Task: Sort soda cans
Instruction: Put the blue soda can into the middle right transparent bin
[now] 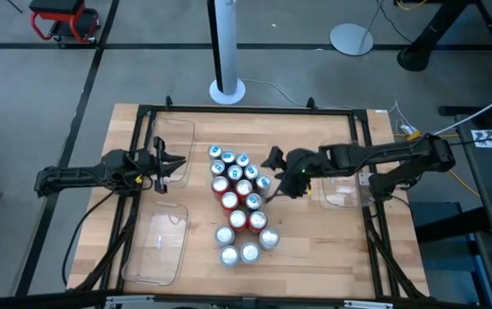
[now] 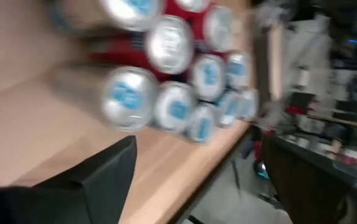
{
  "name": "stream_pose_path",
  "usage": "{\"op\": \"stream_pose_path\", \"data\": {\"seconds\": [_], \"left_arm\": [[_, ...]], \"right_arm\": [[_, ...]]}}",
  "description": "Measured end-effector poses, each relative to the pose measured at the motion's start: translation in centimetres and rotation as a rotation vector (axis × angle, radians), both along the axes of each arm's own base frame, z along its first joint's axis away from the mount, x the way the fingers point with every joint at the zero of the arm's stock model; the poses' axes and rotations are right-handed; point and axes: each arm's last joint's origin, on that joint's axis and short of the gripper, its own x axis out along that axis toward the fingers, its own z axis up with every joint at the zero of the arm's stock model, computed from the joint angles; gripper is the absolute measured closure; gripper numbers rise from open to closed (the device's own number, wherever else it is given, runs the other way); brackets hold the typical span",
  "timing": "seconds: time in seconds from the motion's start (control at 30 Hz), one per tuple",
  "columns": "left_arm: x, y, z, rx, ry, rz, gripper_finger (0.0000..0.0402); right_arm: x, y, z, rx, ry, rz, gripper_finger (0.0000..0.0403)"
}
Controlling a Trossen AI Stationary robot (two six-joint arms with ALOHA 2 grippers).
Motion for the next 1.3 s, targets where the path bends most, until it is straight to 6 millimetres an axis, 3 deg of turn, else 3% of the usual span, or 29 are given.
{"op": "stream_pose_path", "data": {"seconds": [0.63, 0.97, 1.3], "left_arm": [[-0.1, 0.0, 0.3, 0.038, -0.021, 0.008, 0.0361], [-0.1, 0.0, 0.3, 0.037, -0.022, 0.008, 0.0361], [-0.1, 0.0, 0.3, 0.034, -0.021, 0.008, 0.0361]], "right_arm": [[3.0, 0.3, -5.0, -0.02, 0.179, 0.089, 0.0058], [3.8, -0.9, -5.7, 0.056, 0.176, 0.085, 0.0058], [4.7, -0.7, -7.7, 0.077, 0.234, 0.099, 0.0058]]}}
